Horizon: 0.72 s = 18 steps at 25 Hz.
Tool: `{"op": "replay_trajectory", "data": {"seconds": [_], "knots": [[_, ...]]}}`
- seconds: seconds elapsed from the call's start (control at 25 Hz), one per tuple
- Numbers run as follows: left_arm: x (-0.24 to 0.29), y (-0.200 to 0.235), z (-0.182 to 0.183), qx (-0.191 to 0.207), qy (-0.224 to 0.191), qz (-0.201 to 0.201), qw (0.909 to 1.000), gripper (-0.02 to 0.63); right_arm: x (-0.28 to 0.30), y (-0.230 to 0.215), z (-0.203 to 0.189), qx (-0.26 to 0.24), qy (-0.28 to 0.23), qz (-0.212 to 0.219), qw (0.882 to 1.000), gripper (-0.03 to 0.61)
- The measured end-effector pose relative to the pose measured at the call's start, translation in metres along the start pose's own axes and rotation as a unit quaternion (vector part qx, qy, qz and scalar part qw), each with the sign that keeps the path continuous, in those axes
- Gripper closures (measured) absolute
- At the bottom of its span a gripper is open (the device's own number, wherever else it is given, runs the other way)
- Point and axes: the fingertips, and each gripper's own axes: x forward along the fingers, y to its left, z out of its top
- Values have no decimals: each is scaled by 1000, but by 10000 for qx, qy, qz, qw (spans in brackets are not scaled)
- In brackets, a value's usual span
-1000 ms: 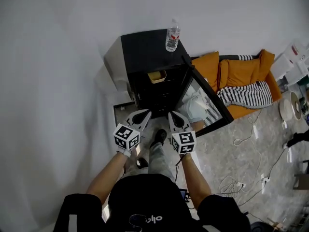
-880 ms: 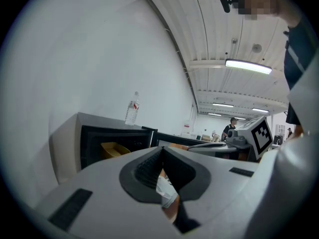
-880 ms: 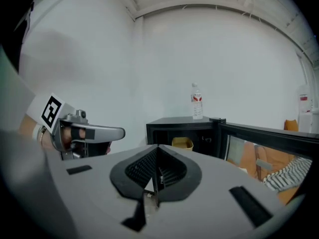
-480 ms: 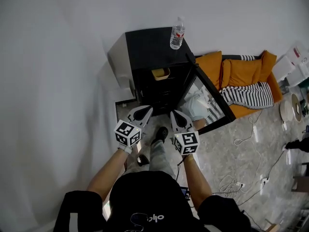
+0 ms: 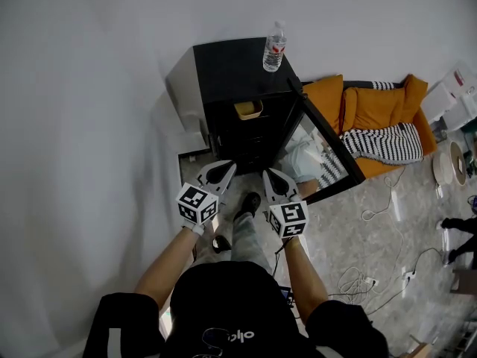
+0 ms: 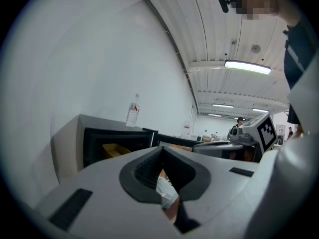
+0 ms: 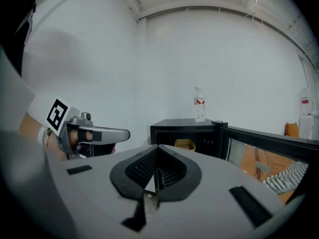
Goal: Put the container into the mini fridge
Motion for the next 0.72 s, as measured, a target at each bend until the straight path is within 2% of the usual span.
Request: {"op": "replay_trajectory", "data": {"seconds": [0.72], "knots": [[2, 8, -5, -52, 11, 21, 10000, 606, 7, -1, -2, -19, 2, 31, 10000, 572]]}}
